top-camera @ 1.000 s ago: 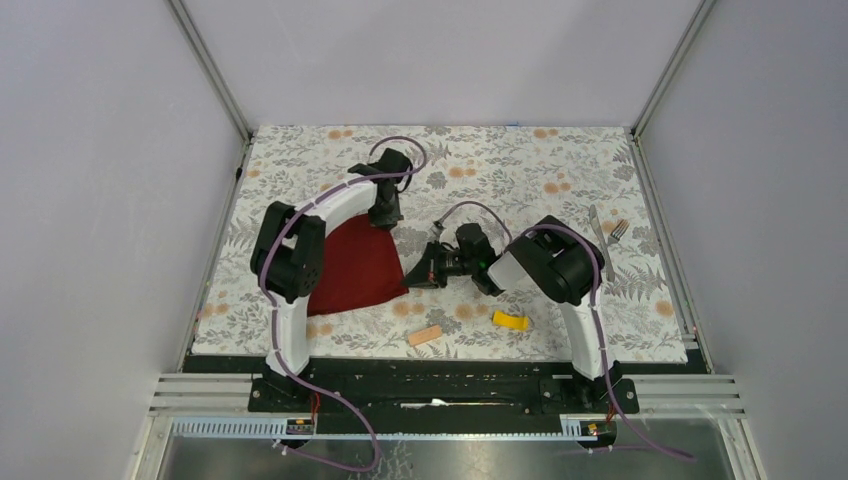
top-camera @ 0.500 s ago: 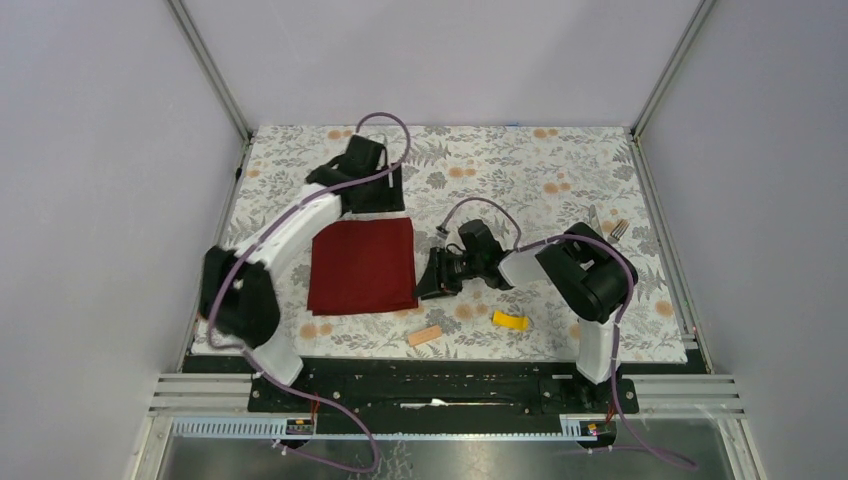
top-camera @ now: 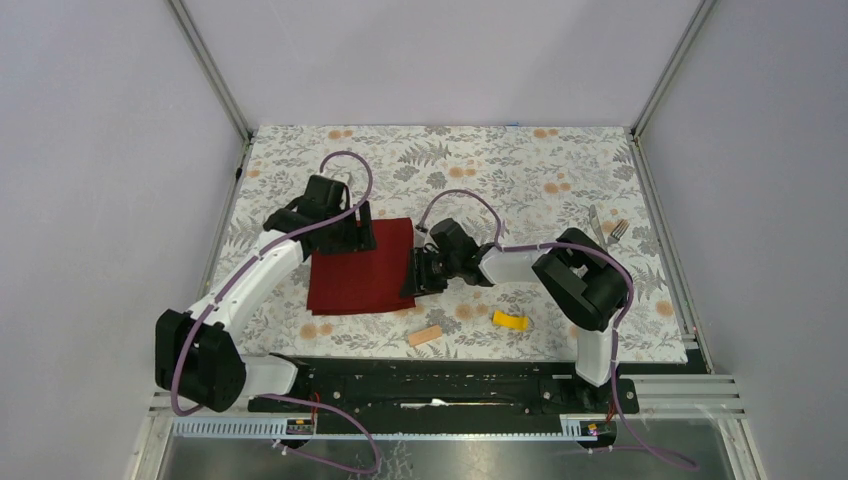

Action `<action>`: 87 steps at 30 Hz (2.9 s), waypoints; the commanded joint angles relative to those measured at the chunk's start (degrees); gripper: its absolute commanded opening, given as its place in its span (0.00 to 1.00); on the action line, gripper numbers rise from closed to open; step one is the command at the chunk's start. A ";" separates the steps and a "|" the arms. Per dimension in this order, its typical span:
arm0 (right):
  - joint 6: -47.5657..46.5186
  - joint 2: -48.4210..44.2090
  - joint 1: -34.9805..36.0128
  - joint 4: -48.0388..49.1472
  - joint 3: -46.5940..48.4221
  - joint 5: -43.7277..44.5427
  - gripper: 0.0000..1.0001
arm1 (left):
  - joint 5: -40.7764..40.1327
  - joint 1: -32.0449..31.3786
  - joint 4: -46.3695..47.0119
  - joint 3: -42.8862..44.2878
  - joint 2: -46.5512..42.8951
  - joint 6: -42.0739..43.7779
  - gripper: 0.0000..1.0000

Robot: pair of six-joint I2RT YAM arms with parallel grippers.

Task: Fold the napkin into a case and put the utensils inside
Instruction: Turn over the upper triangle folded napkin at the center of the board, then smooth out the lower triangle-folded napkin at the center of the board.

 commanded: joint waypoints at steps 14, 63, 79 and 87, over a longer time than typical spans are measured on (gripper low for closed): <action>-12.94 -7.04 -4.09 -12.73 -6.35 9.69 0.15 | 18.57 12.71 15.24 -6.10 2.66 -6.93 0.74; -20.24 12.36 -16.18 -29.75 36.00 2.88 0.56 | 30.78 29.31 27.92 -0.30 22.61 -14.53 0.62; -12.43 -4.76 -7.70 -13.28 0.44 -0.52 0.57 | 29.66 28.44 31.31 -0.41 28.16 -15.27 0.63; -14.36 -6.04 -9.16 -17.04 -2.64 6.42 0.31 | 30.88 25.89 27.65 -2.02 19.46 -9.34 0.68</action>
